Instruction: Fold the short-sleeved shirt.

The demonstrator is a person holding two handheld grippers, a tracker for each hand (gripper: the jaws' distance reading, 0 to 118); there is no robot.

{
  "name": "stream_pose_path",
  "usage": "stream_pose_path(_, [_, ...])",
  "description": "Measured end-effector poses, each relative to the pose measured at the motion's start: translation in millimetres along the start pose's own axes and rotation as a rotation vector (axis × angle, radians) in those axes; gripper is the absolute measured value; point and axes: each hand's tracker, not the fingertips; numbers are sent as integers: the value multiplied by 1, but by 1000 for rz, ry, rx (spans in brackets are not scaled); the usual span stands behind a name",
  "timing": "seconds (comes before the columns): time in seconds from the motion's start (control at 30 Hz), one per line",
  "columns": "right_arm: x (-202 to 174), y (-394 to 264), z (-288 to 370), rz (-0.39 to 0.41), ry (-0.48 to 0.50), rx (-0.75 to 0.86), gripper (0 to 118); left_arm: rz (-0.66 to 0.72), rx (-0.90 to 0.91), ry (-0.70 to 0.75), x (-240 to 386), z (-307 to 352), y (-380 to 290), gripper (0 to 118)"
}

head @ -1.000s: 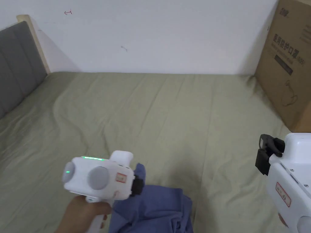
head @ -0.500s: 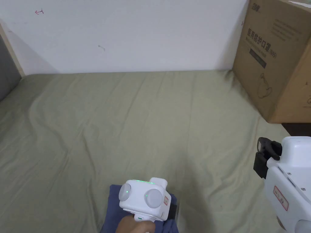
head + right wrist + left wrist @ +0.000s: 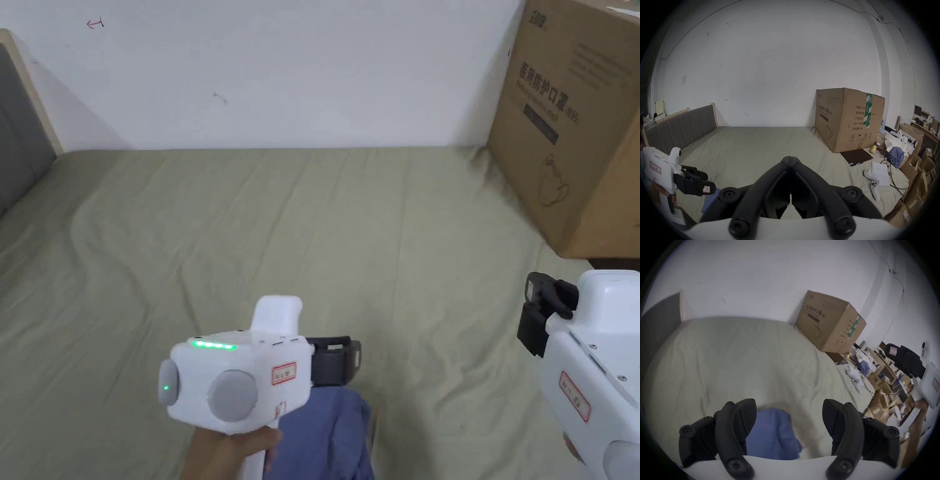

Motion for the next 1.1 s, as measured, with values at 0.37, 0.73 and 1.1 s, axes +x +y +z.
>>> stream_pose_path(0.37, [-3,-2,-1,3,16,-10,0,-111,21,95,-11,-26,-58,0])
stream_pose_path(0.73, [17,-10,-7,-4,-10,-37,0,-107,-171,100,15,-118,-133,0])
stream_pose_path(1.1, [23,-20,-5,-16,-22,-71,0,-114,-158,127,22,-118,-136,0])
